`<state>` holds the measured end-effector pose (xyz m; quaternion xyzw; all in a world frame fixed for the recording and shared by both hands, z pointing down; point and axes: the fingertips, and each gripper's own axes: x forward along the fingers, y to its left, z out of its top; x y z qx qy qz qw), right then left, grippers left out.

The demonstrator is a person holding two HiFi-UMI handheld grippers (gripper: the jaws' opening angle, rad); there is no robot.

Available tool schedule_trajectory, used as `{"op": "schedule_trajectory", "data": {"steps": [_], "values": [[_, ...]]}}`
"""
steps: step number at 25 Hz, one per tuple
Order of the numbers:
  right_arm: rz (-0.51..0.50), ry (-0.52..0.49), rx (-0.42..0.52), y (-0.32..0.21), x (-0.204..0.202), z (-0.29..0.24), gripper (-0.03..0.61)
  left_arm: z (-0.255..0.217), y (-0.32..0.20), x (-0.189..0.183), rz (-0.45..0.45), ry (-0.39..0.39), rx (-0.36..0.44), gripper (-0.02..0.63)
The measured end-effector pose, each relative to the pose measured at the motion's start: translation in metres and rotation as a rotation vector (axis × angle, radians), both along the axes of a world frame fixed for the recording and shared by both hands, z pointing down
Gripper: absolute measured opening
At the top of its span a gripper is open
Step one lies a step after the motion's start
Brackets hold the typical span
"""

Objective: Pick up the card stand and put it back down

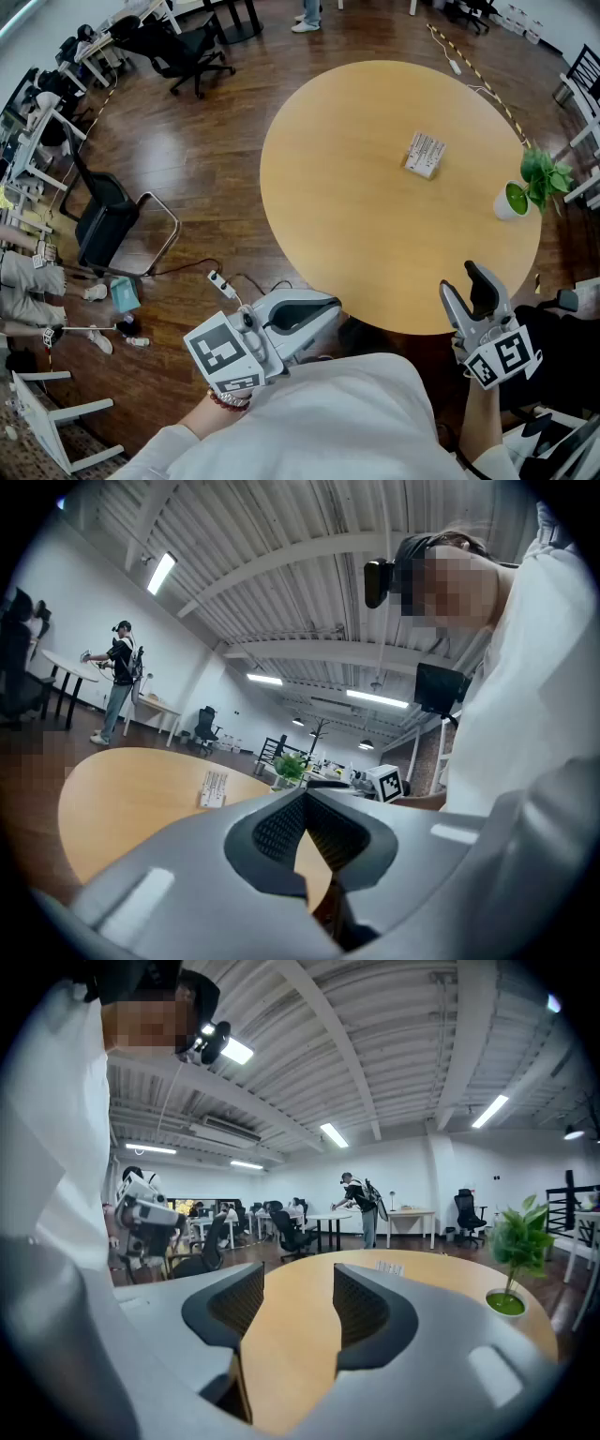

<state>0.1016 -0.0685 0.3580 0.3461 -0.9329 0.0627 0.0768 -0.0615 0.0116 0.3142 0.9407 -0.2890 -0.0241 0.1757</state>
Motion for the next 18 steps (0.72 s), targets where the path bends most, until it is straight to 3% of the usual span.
{"op": "schedule_trajectory", "data": {"steps": [6, 9, 14, 18], "values": [[-0.026, 0.158, -0.101, -0.133, 0.048, 0.083, 0.259, -0.012, -0.076, 0.034, -0.027, -0.025, -0.012, -0.005], [-0.049, 0.208, -0.180, -0.190, 0.052, 0.126, 0.293, -0.008, -0.100, 0.042, -0.051, -0.039, -0.051, -0.005], [-0.056, 0.274, -0.229, -0.273, 0.043, 0.188, 0.328, -0.015, -0.133, 0.047, -0.083, -0.074, -0.032, -0.005], [-0.105, 0.342, -0.220, -0.319, 0.027, 0.222, 0.333, -0.010, -0.165, 0.046, -0.120, 0.016, -0.105, -0.005]]}}
